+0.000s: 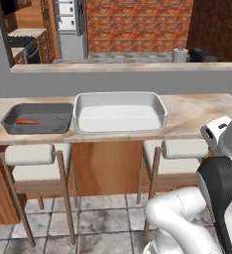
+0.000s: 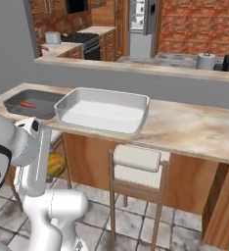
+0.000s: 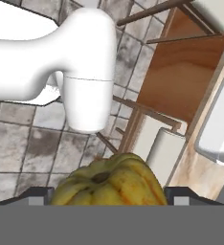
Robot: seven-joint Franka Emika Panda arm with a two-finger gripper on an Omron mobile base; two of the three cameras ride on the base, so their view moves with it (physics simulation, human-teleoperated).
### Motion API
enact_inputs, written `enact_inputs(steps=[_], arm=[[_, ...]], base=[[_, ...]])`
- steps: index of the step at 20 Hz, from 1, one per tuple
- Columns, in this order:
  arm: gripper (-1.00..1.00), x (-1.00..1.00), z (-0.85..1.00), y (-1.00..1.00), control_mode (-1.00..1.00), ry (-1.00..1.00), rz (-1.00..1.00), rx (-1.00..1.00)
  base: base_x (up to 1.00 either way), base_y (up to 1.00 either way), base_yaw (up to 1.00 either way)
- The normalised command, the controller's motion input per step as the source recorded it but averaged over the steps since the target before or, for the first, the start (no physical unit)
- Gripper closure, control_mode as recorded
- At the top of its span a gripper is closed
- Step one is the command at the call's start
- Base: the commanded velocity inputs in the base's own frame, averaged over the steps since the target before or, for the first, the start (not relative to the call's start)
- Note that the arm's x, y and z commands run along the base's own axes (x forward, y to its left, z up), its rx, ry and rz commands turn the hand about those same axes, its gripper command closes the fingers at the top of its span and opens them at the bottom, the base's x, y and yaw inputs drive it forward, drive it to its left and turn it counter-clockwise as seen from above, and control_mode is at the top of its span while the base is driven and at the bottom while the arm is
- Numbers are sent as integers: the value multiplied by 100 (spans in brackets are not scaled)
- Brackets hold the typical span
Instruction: Place the cold items (carrot and squash) from the fridge in one tupperware on the dining counter. Place the warm items (hot dog and kebab skewer) in the stove area in another tupperware.
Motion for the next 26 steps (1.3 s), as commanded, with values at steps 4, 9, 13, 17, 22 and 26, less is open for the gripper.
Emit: enact_inputs(steps=[4, 9, 13, 17, 22, 26], arm=[[100, 0, 0, 0, 100, 0, 0, 0], [100, 0, 0, 0, 100, 0, 0, 0], [100, 0, 0, 0, 100, 0, 0, 0], [100, 0, 0, 0, 100, 0, 0, 0], [100, 0, 0, 0, 100, 0, 0, 0], [100, 0, 0, 0, 100, 0, 0, 0]], base=[[7, 63, -9], [18, 56, 0], [23, 47, 0], [32, 43, 0], [42, 46, 0], [58, 39, 0]])
